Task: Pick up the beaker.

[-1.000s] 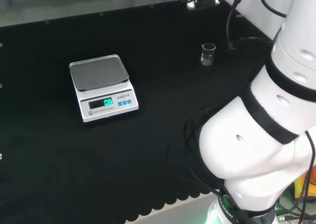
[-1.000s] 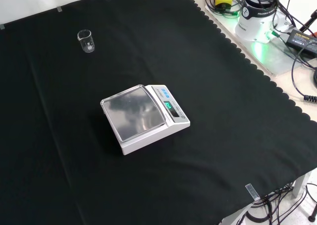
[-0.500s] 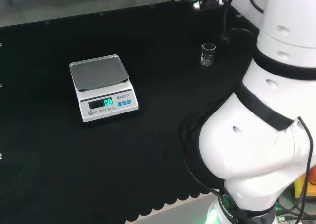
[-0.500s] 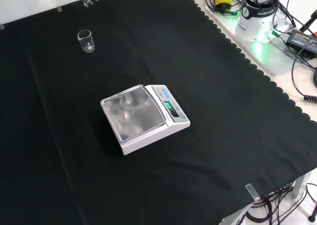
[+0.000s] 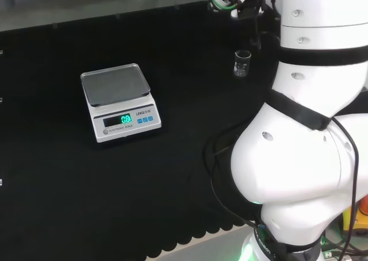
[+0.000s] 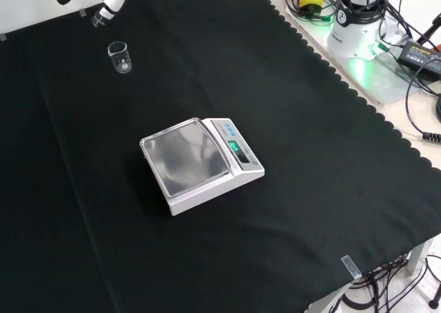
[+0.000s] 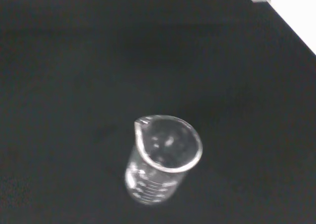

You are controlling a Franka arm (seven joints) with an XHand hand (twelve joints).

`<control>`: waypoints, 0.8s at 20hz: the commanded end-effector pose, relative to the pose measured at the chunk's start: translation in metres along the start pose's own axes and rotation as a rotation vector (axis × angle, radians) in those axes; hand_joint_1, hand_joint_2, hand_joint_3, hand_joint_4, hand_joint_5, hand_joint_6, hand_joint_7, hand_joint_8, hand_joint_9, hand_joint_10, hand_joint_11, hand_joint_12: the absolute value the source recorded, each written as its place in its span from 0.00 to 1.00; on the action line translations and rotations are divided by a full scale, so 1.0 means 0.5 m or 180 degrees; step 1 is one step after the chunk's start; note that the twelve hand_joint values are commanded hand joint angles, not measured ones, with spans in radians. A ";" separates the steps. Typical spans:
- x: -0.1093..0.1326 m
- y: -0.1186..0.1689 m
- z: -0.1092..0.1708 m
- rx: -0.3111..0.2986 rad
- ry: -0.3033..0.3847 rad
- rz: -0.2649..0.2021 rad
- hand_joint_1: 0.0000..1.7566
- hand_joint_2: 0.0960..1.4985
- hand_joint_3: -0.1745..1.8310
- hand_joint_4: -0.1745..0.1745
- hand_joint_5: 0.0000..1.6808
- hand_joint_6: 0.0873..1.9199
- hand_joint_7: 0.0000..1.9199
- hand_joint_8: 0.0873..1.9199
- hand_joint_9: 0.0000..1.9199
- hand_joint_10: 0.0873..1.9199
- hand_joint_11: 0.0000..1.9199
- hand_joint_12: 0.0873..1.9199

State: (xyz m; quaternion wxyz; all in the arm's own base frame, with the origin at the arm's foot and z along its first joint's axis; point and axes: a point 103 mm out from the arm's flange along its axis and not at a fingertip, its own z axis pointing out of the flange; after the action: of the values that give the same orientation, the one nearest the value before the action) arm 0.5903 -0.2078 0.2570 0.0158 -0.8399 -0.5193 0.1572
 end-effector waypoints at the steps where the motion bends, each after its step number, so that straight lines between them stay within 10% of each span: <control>1: -0.059 0.004 0.057 0.0213 0.0018 0.0169 0.13 0.56 0.13 0.15 0.24 0.00 0.10 0.34 0.11 0.43 0.12 0.77; 16: -0.062 -0.018 0.143 0.0613 0.0409 0.0238 0.12 0.56 0.13 0.13 0.22 0.00 0.09 0.34 0.11 0.43 0.13 0.77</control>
State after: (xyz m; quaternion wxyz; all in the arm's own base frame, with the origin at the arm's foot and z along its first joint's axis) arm 0.5532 -0.2417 0.2113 0.0894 -0.8601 -0.4734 0.1676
